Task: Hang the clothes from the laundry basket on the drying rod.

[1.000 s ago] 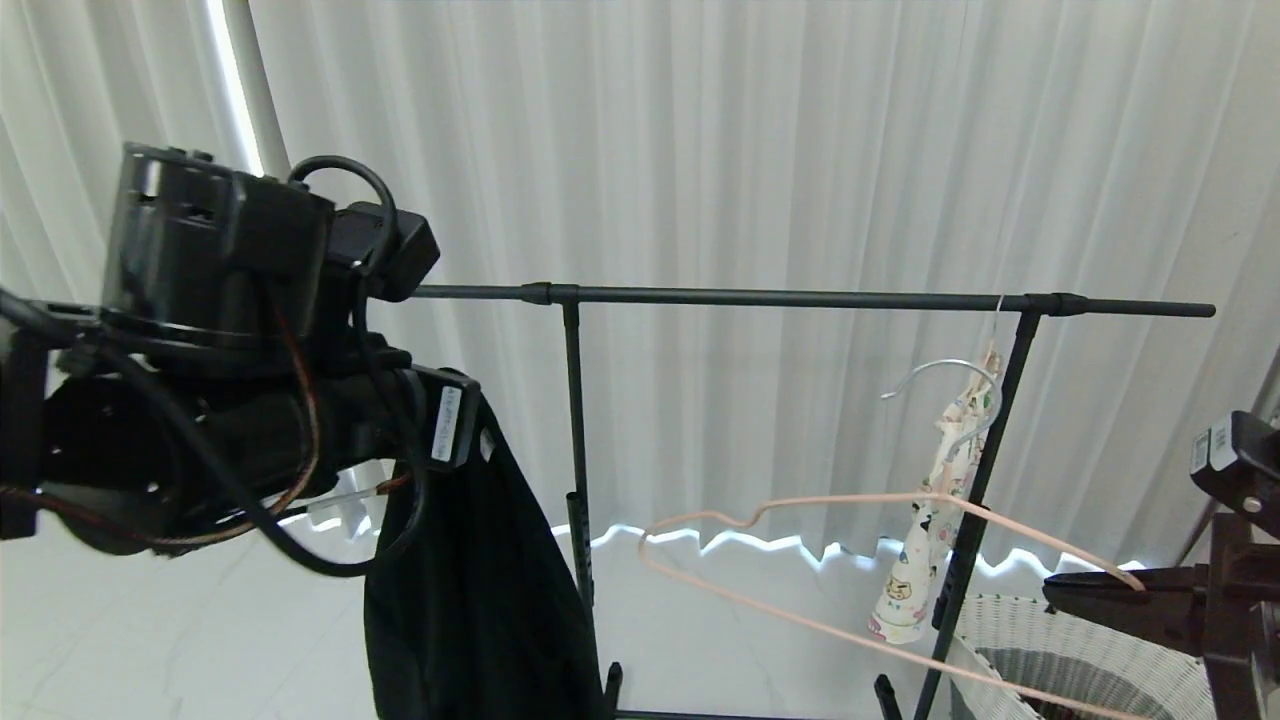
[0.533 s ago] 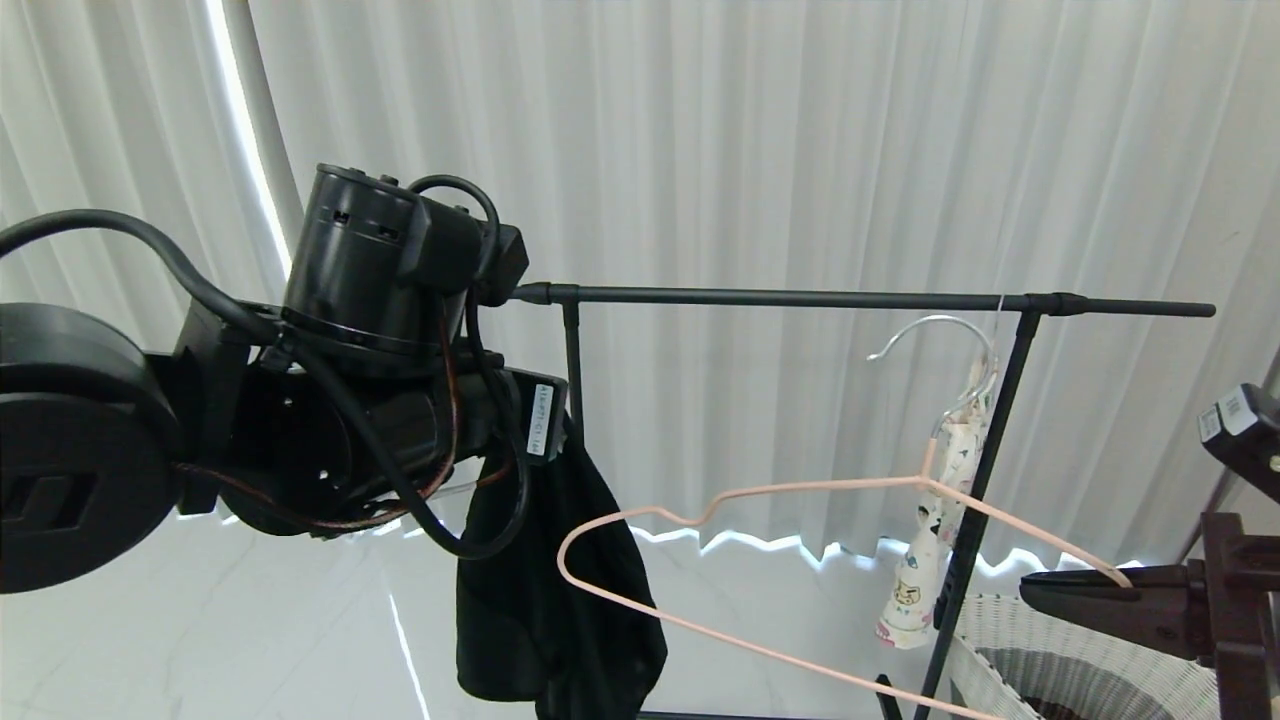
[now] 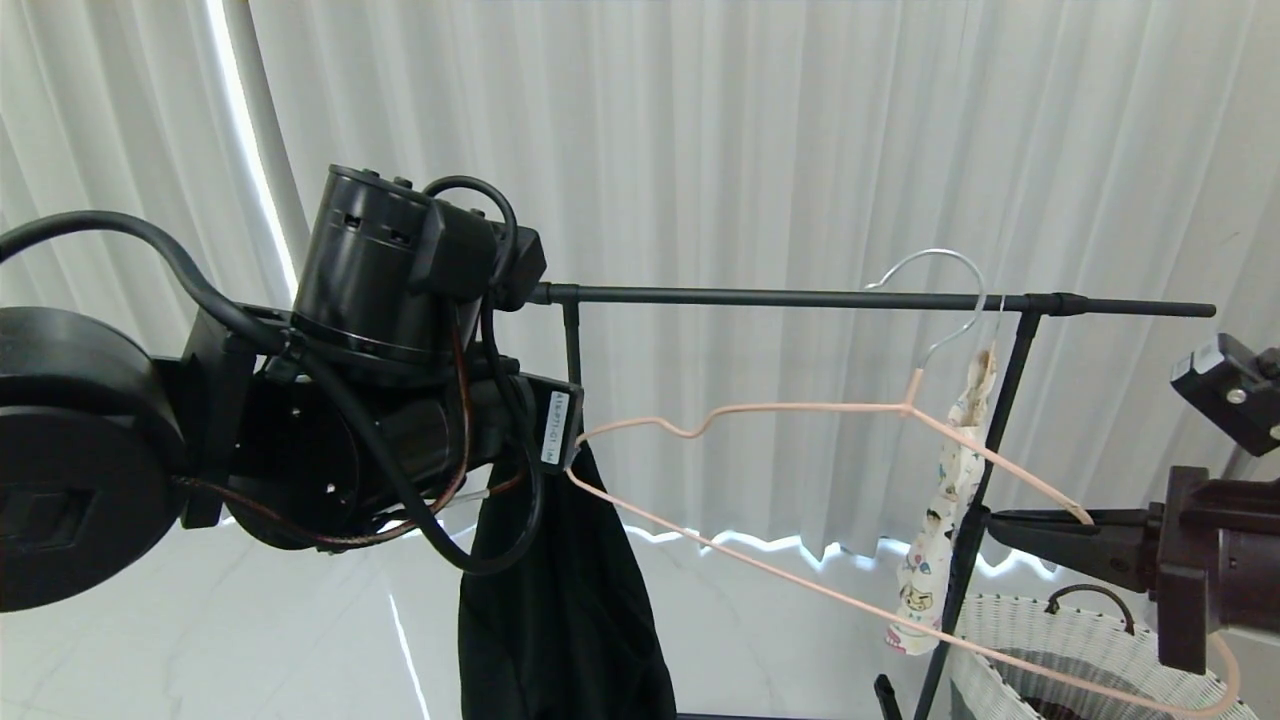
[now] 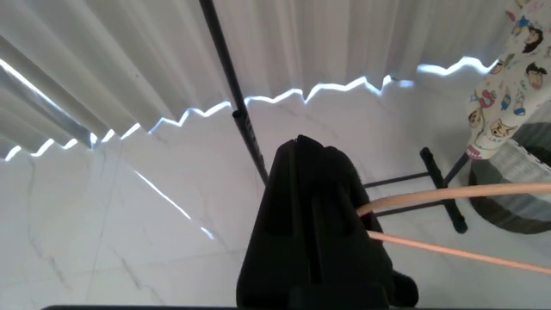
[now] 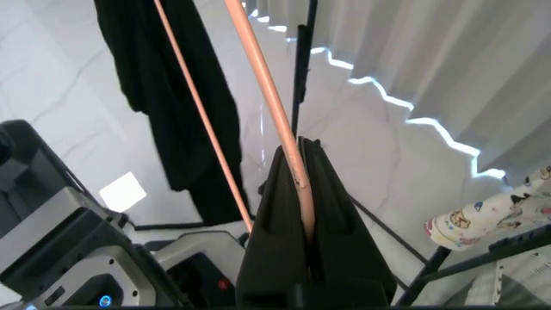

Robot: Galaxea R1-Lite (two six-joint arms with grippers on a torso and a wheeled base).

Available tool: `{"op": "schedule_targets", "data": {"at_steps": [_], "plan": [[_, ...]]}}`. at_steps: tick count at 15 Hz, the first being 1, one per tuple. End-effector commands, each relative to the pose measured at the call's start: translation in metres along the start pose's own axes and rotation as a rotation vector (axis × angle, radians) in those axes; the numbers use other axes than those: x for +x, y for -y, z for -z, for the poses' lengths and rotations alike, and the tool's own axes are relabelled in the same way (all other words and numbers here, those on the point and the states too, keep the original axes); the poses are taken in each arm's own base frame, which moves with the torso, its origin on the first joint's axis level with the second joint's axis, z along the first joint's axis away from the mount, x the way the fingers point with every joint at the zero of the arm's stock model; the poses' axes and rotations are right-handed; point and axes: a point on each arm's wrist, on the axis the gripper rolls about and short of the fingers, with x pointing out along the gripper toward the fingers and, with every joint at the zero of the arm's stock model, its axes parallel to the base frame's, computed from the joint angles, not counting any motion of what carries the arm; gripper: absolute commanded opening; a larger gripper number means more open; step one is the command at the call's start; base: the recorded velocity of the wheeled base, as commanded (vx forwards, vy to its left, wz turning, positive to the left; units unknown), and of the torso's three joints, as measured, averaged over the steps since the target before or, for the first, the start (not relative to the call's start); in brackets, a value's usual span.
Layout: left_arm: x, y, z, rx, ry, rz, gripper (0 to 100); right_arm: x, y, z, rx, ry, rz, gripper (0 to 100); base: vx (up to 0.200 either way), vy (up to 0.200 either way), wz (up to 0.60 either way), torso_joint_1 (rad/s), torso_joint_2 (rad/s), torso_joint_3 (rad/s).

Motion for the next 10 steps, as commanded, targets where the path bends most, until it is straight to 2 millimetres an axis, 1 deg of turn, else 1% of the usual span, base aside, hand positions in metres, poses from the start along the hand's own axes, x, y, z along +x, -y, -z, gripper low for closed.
{"op": "schedule_targets", "data": {"at_steps": [1,7,10], "plan": [[-0.003,0.003,0.000,0.005,0.005,0.013,0,0.005,-0.002,0.001,-0.005,-0.015,-0.018,0,0.000,0.000,0.00,0.000,0.00,0.000],[-0.002,0.004,0.000,0.005,0.003,0.011,0,0.004,-0.004,-0.001,-0.012,-0.014,-0.029,0,0.000,0.000,0.00,0.000,0.00,0.000],[-0.003,0.003,-0.003,-0.001,0.015,0.012,0,0.006,-0.012,0.004,-0.022,-0.057,-0.075,0,0.000,0.000,0.00,0.000,0.00,0.000]]}}
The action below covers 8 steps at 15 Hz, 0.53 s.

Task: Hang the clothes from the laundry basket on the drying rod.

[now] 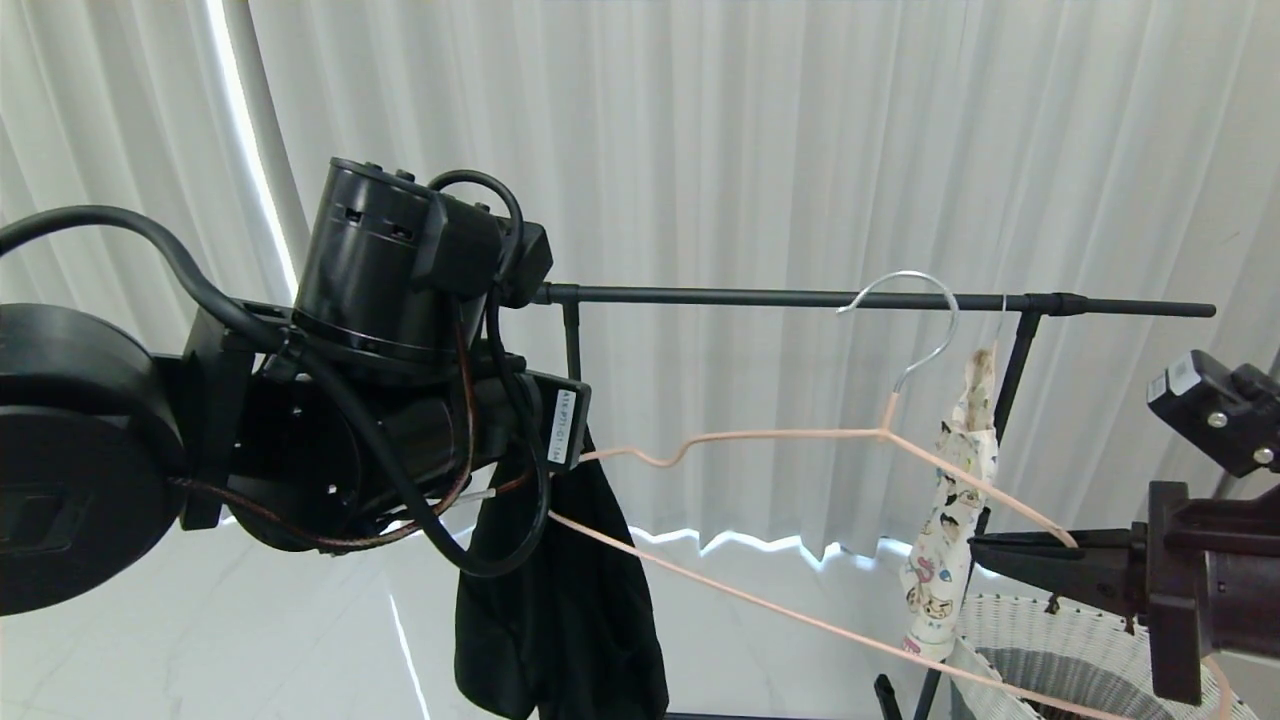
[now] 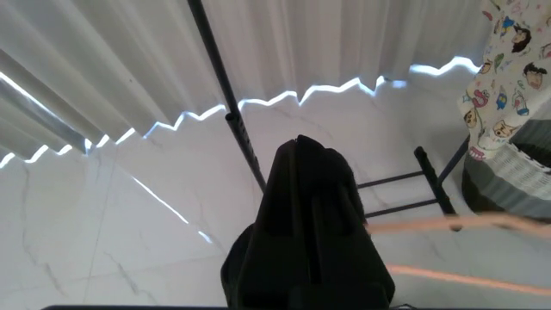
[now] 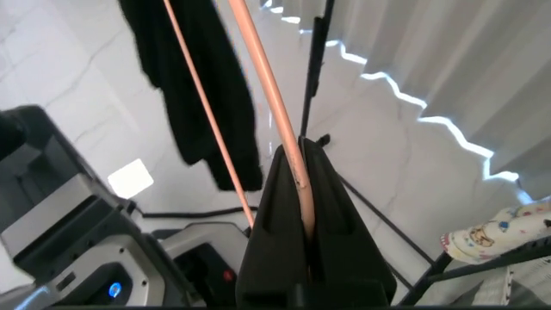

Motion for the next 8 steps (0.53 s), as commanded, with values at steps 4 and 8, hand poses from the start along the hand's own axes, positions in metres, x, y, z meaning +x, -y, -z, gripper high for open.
{"op": "schedule_targets", "data": {"at_steps": [4,8], "plan": [[-0.001,0.000,0.001,0.001,-0.001,0.000,0,0.009,-0.001,-0.005,-0.009,0.002,0.016,0,0.000,0.000,0.00,0.000,0.00,0.000],[-0.001,0.000,0.001,0.001,-0.001,-0.002,0,0.010,0.006,-0.013,-0.003,0.036,0.061,0,0.000,0.000,0.00,0.000,0.00,0.000]]}}
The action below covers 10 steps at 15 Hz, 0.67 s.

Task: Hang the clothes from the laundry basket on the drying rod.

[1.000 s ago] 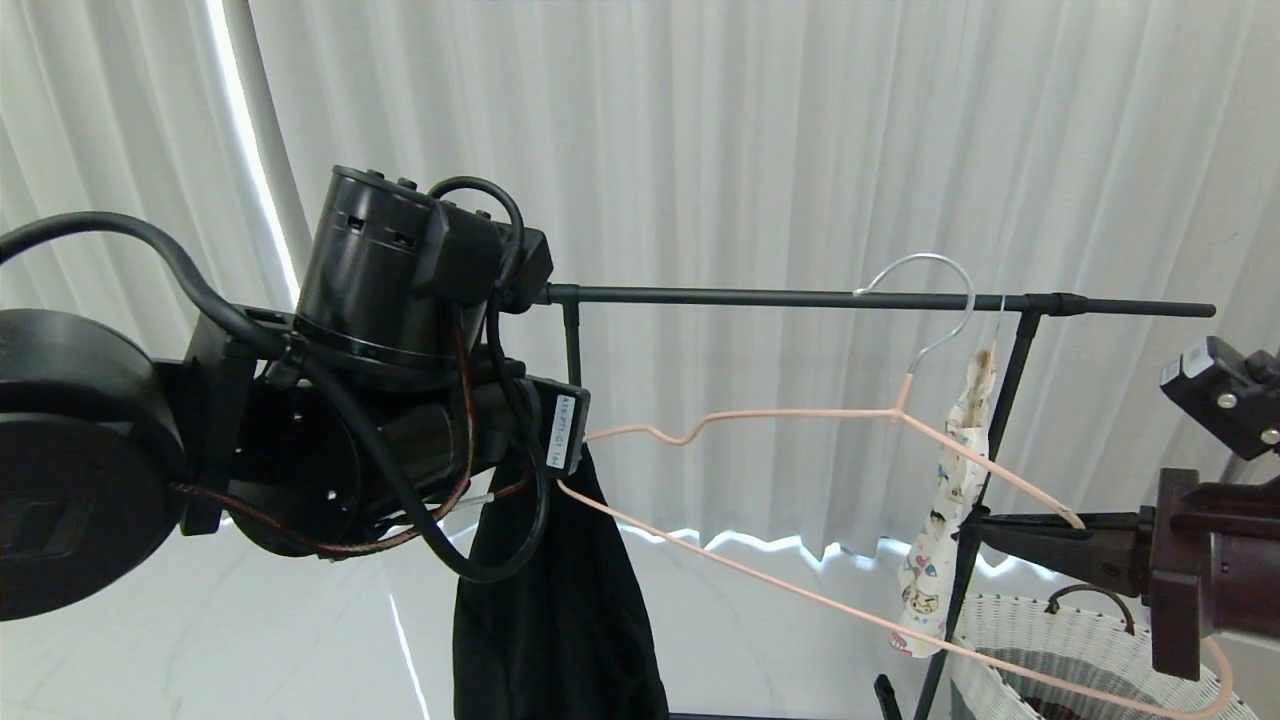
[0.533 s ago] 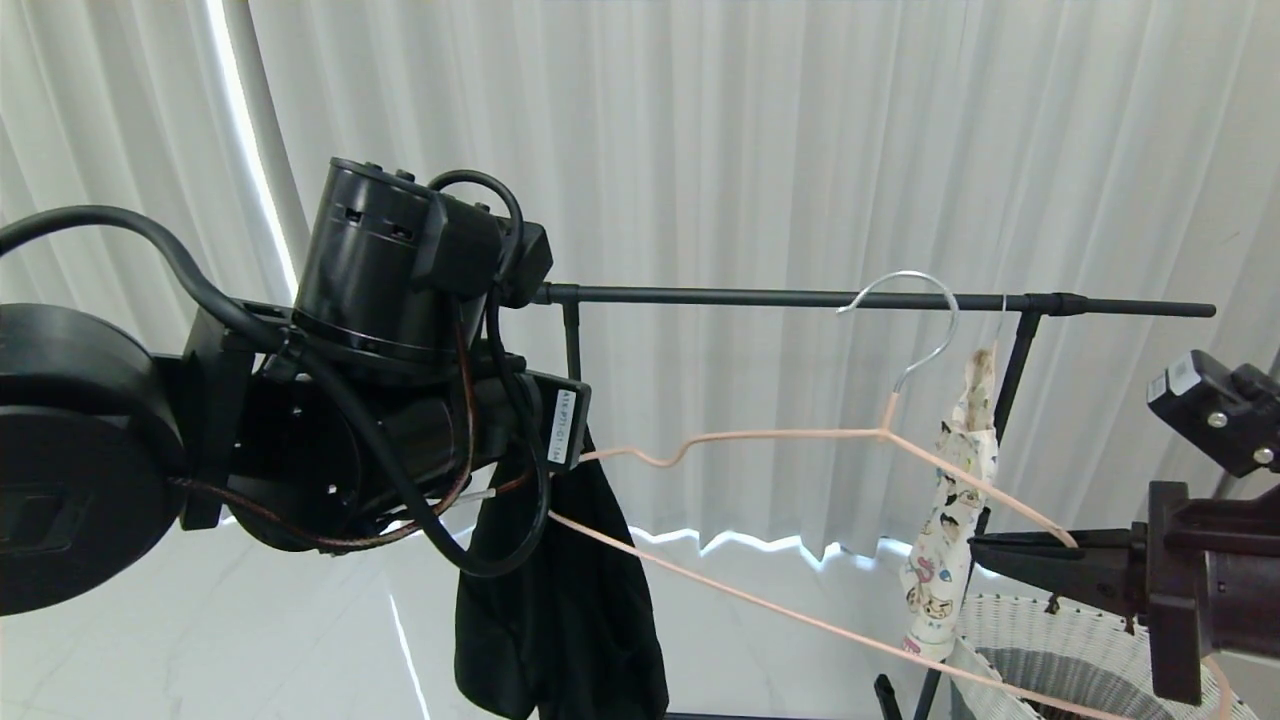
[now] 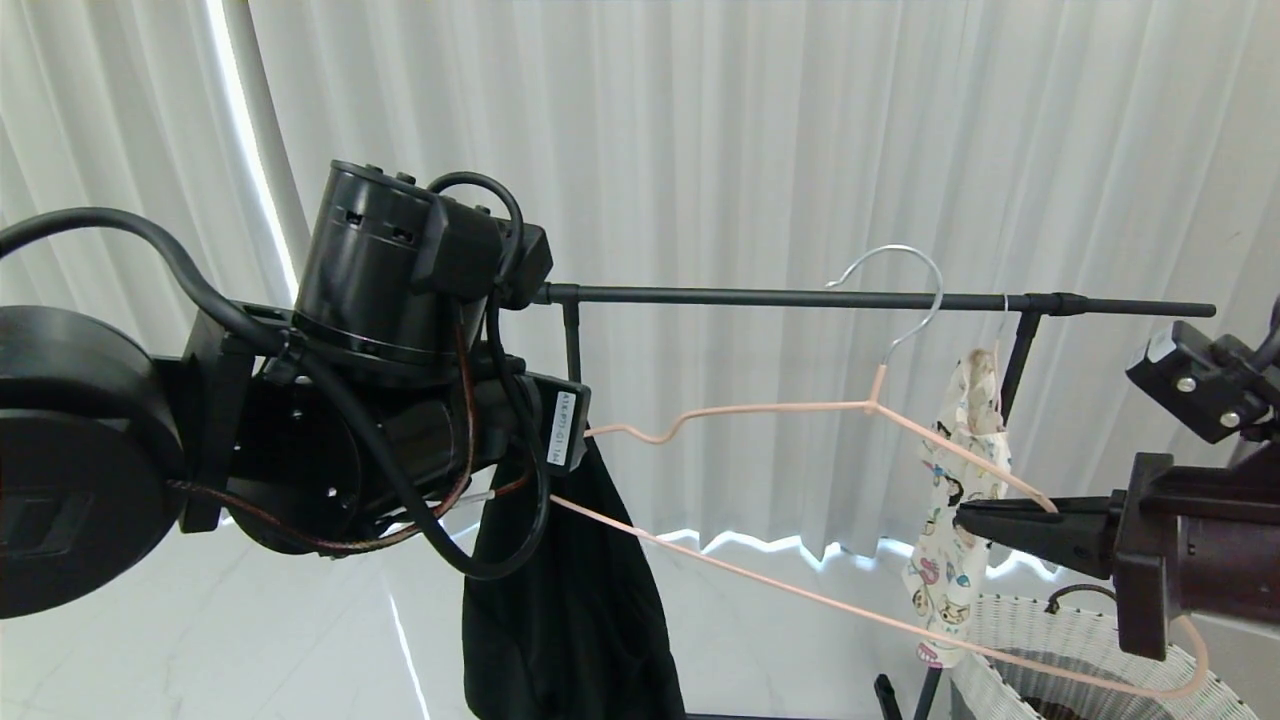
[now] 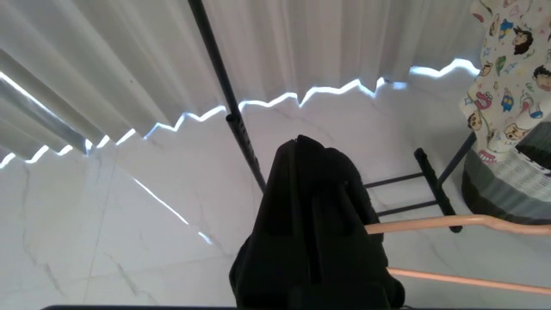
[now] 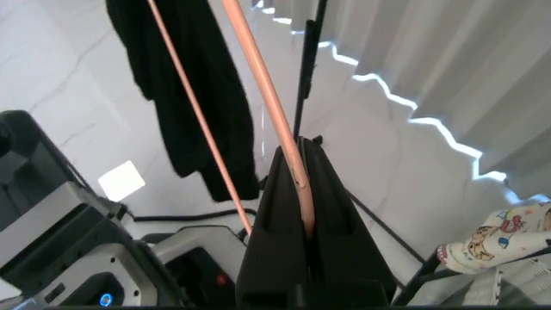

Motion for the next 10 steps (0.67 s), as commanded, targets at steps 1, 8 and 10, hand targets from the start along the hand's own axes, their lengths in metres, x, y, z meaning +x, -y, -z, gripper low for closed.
{"op": "schedule_targets", "data": {"at_steps": [1,8,10], "plan": [[-0.0007,0.0000,-0.0003,-0.001,0.003,-0.007,0,0.0023,0.0016,-0.0011,0.003,0.000,0.004,0,0.000,0.000,0.00,0.000,0.00,0.000],[-0.0006,-0.0003,0.0001,-0.002,0.002,-0.018,0,-0.0008,0.0105,-0.0009,0.020,0.005,0.055,0,0.000,0.000,0.00,0.000,0.00,0.000],[0.0004,0.0006,0.0010,0.001,-0.002,-0.017,0,-0.0013,0.0103,-0.0016,0.019,0.010,0.054,0,0.000,0.000,0.00,0.000,0.00,0.000]]}}
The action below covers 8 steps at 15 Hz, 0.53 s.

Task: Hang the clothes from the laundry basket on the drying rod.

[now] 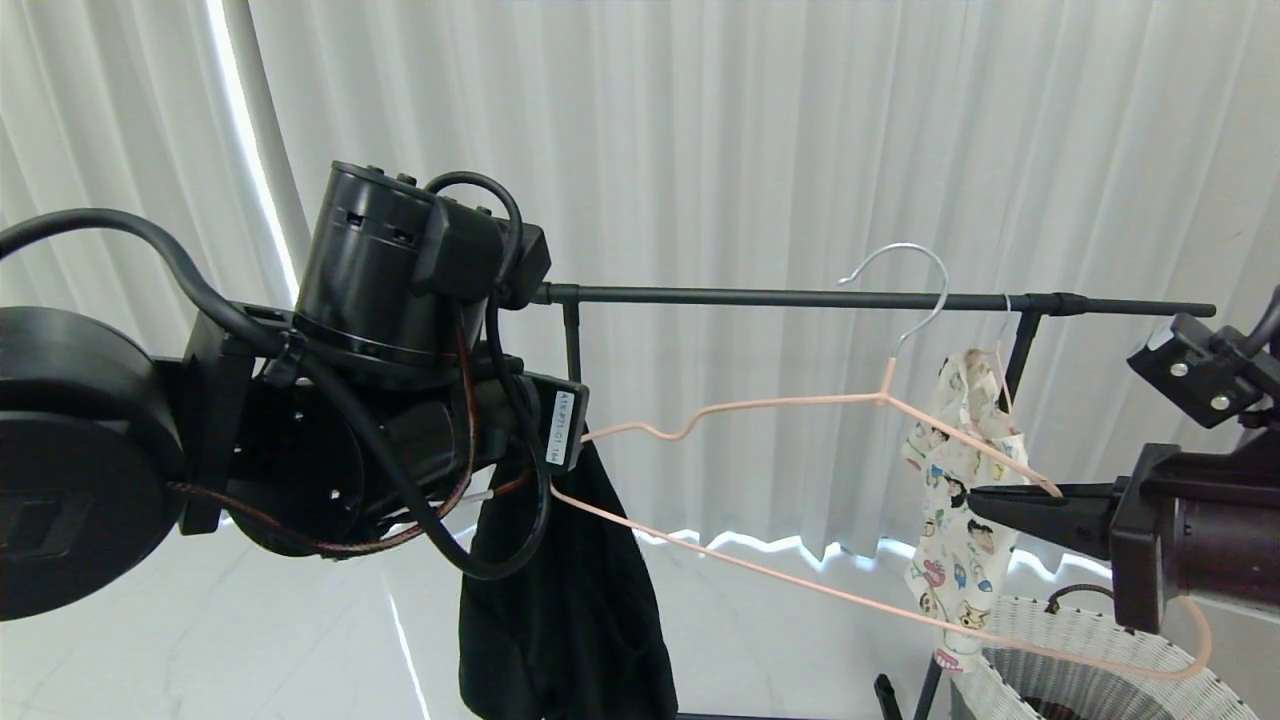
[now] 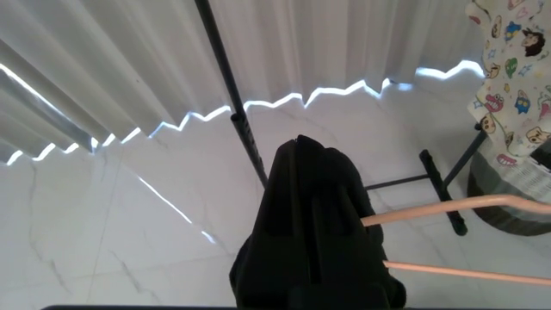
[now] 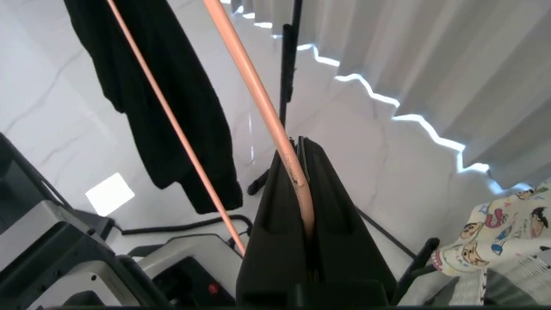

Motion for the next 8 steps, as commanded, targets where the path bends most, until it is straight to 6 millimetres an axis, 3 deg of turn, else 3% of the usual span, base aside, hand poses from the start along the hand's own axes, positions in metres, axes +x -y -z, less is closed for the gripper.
{"op": "schedule_targets", "data": {"at_steps": [1,8], "plan": [[0.0010,0.0005,0.0011,0.004,-0.005,-0.002,0,-0.0014,-0.0002,-0.0006,-0.001,0.005,0.001,0,0.000,0.000,0.00,0.000,0.00,0.000],[0.0011,0.0003,0.0015,0.004,-0.005,-0.014,0,-0.0039,0.0031,-0.0013,0.005,0.015,0.021,0,0.000,0.000,0.00,0.000,0.00,0.000]]}}
